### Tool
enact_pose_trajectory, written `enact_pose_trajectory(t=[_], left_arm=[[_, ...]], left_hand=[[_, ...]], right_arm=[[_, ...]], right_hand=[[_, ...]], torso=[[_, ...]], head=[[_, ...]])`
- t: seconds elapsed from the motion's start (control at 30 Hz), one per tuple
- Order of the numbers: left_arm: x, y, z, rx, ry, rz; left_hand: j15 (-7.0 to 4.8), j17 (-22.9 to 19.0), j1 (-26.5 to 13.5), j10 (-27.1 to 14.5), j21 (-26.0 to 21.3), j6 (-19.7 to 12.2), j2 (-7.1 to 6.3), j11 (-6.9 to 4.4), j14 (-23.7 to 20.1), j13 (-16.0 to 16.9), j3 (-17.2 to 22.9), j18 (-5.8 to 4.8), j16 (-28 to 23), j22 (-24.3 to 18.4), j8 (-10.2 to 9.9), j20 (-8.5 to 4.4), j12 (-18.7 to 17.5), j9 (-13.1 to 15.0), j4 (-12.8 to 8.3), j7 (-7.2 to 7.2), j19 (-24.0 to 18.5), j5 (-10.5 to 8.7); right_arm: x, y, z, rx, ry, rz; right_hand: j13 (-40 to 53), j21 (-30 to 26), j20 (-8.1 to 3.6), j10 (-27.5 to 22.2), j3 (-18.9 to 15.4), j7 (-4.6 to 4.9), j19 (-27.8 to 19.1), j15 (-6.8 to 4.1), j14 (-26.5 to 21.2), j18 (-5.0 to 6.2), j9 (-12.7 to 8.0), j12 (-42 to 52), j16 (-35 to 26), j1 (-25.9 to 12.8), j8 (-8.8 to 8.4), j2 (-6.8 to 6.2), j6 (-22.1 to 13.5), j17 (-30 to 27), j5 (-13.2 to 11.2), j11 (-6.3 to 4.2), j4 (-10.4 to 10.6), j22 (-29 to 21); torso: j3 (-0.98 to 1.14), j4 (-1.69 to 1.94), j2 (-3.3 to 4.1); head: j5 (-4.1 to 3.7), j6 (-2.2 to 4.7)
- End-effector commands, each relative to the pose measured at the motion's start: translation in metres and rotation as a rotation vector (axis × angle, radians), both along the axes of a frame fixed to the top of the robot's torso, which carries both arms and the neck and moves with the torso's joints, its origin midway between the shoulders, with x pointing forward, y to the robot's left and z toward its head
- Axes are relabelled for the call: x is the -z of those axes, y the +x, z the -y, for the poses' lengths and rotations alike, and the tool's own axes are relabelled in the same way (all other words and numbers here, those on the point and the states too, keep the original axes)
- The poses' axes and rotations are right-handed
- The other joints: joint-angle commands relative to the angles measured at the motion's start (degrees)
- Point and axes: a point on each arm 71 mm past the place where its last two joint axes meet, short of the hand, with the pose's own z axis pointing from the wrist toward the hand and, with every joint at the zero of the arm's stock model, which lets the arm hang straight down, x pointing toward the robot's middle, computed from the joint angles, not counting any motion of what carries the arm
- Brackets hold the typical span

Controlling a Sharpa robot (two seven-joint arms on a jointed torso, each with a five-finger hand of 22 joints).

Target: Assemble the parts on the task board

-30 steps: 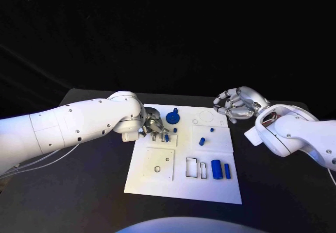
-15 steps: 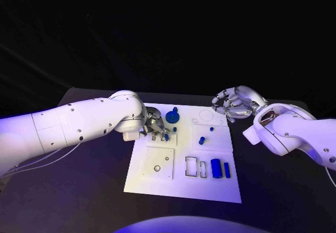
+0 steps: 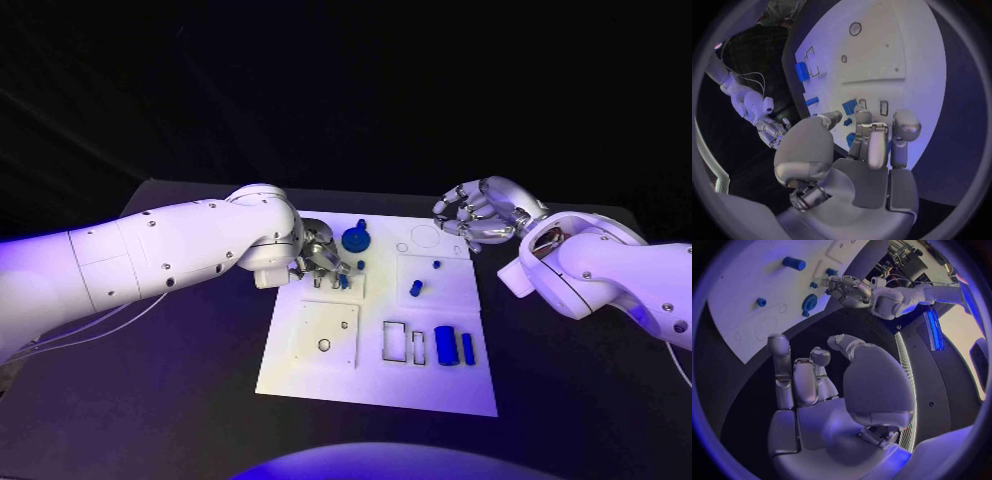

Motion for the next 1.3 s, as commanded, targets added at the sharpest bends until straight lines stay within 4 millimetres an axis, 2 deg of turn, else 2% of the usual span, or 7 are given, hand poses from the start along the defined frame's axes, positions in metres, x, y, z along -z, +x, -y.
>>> enact_pose_trajectory(t=[0.03, 0.73, 0.83, 0.9, 0.97, 1.03, 1.3], left_arm=[[0.001, -0.0012, 0.0023, 0.02, 0.001, -0.018], [0.0023, -0.0026, 0.004, 0.033, -0.015, -0.041], [0.0023, -0.0025, 0.0041, 0.032, -0.029, -0.046], [0.0022, -0.0024, 0.004, 0.031, -0.037, -0.046], [0.002, -0.0023, 0.0037, 0.029, -0.049, -0.046], [0.0019, -0.0024, 0.0035, 0.026, -0.057, -0.048], [0.0015, -0.0033, 0.0021, 0.017, -0.088, -0.058]], left_hand=[[-0.2, 7.41, 0.89, 0.21, 0.39, 0.22, 0.27, 0.19, 2.75, 0.01, 0.38, -0.79, 0.27, -0.01, -0.39, 0.15, 0.21, 0.12, -0.18, 0.18, 0.27, 0.31], [-0.22, 7.3, 6.41, -0.3, 0.6, 0.04, 1.57, 0.12, 2.62, -0.11, 2.84, -0.77, 0.11, 0.25, -1.01, 0.21, 0.03, 0.38, -0.89, 0.1, -0.06, 0.23], [-0.27, 7.26, 9.02, -0.57, 0.64, -0.19, 3.02, 0.06, 2.57, -0.33, 6.04, -0.75, 0.04, 0.27, -1.33, 0.19, -0.24, 0.52, -1.62, 0.08, -0.24, 0.09], [-0.29, 7.25, 10.45, -0.68, 0.67, -0.48, 3.38, 0.08, 2.55, -0.39, 8.92, -0.73, 0.0, 0.31, -1.41, 0.18, -0.38, 0.74, -2.61, 0.15, -0.33, -0.2], [-0.22, 7.29, 11.82, -0.7, 0.79, -0.87, 2.98, 0.16, 2.56, -0.51, 14.7, -0.73, -0.03, 0.46, -1.24, 0.19, -0.62, 1.35, -5.12, 0.41, -0.41, -0.51], [-0.07, 7.2, 11.28, -0.69, 0.85, -1.0, 2.36, 0.33, 2.51, -0.71, 18.0, -0.73, -0.12, 0.51, -1.04, 0.3, -0.81, 1.81, -6.4, 0.47, -0.49, -0.6], [0.11, 6.96, 9.48, -1.64, 0.69, -1.42, 1.02, 0.52, 2.33, -2.06, 23.65, -0.6, -0.37, -0.02, -0.94, 0.47, -1.96, 2.58, -9.32, 0.75, -1.02, -0.64]], right_arm=[[0.0013, -0.0005, -0.0018, -0.018, -0.004, -0.011], [0.002, -0.0018, -0.0059, -0.055, 0.005, -0.018], [0.0023, -0.0018, -0.0062, -0.056, 0.007, -0.019], [0.0025, -0.0018, -0.0061, -0.056, 0.008, -0.02], [0.0027, -0.0018, -0.0055, -0.053, 0.008, -0.02], [0.0028, -0.0018, -0.0049, -0.05, 0.008, -0.02], [0.0035, -0.0011, -0.0021, -0.038, 0.008, -0.016]], right_hand=[[-0.09, -0.22, 0.01, -0.05, 0.17, -0.18, 0.15, 0.04, 0.06, 0.65, 0.05, -0.2, -0.25, 0.06, -0.02, 0.42, -0.09, -0.03, -0.38, -0.07, 0.03, -0.09], [-0.39, -0.59, 0.0, -0.23, 0.24, -0.17, 0.05, 0.04, -0.01, 0.7, 0.08, -0.5, -0.5, 0.07, -0.02, 0.56, -0.09, -0.28, -0.36, -0.07, 0.09, -0.32], [-0.45, -0.67, 0.0, -0.28, 0.28, -0.17, 0.04, 0.04, -0.01, 0.7, 0.08, -0.55, -0.53, 0.11, -0.03, 0.63, -0.1, -0.29, -0.35, -0.07, 0.08, -0.36], [-0.45, -0.67, 0.0, -0.28, 0.28, -0.17, 0.04, 0.04, -0.01, 0.7, 0.08, -0.55, -0.53, 0.11, -0.03, 0.63, -0.1, -0.29, -0.35, -0.07, 0.08, -0.36], [-0.6, -0.84, -0.01, -0.39, 0.32, -0.17, -0.02, 0.03, -0.07, 0.73, 0.09, -0.72, -0.7, 0.15, -0.03, 0.69, -0.12, -0.48, -0.35, -0.07, 0.08, -0.47], [-0.67, -0.73, -0.01, -0.45, 0.35, -0.17, 0.06, 0.03, -0.07, 0.7, 0.1, -0.8, -0.71, 0.17, -0.04, 0.74, -0.13, -0.47, -0.34, -0.06, 0.08, -0.39], [-0.72, -0.95, -0.01, -0.49, 0.39, -0.16, -0.02, 0.04, -0.08, 0.74, 0.1, -0.84, -0.75, 0.19, -0.05, 0.8, -0.15, -0.49, -0.34, -0.06, 0.09, -0.53]], torso=[[0.0, -0.04, -0.01], [-0.08, 0.02, 0.02], [-0.08, -0.01, -0.02], [-0.08, -0.01, -0.03], [-0.09, 0.0, 0.01], [-0.1, 0.03, 0.0], [-0.08, 0.04, -0.05]], head=[[-0.05, -0.11], [-0.03, -0.09], [-0.05, -0.11], [-0.09, -0.11], [-0.13, -0.11], [-0.12, -0.11], [-0.03, -0.02]])
